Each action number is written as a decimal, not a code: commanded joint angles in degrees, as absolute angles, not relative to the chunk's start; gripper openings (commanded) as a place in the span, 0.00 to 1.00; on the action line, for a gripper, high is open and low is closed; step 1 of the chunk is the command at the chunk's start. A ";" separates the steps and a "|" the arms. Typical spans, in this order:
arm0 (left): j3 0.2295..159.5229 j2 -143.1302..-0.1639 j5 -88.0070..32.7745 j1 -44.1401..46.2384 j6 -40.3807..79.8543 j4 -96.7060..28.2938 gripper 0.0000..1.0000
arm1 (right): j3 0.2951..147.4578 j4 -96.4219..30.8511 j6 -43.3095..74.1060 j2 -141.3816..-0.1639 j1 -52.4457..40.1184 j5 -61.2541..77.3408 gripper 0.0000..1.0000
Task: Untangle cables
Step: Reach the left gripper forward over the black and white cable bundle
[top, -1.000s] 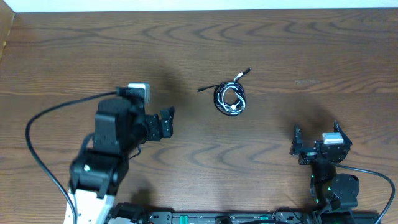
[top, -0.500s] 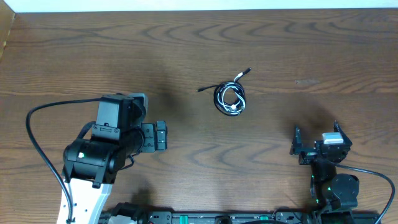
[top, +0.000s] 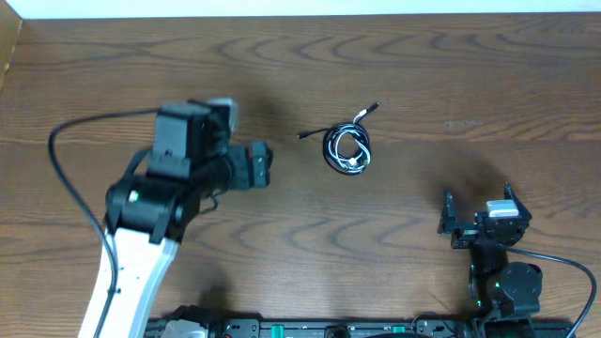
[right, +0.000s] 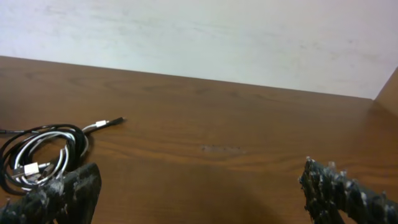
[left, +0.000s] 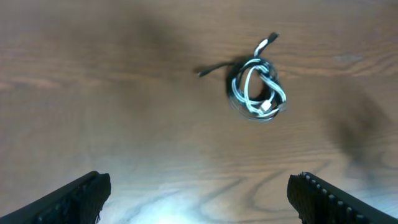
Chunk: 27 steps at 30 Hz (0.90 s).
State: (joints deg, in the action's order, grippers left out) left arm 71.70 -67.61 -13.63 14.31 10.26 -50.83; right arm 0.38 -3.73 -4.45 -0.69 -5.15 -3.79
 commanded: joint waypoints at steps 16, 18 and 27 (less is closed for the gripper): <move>80.75 -95.81 -10.92 25.89 -3.42 -39.05 0.95 | 0.32 -3.88 -4.99 -0.32 -4.91 -4.36 0.99; 80.75 -99.02 -10.92 26.52 -3.42 -37.63 0.95 | 0.32 -3.88 -4.99 -0.32 -4.91 -4.36 0.99; 80.75 -111.18 -10.92 28.32 -3.42 -30.20 0.93 | 0.32 -3.88 -4.99 -0.32 -4.91 -4.36 0.99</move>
State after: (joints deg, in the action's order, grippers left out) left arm 80.18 -109.30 -11.66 27.94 -2.83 -31.99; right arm 0.38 -3.73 -4.45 -0.69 -5.15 -3.88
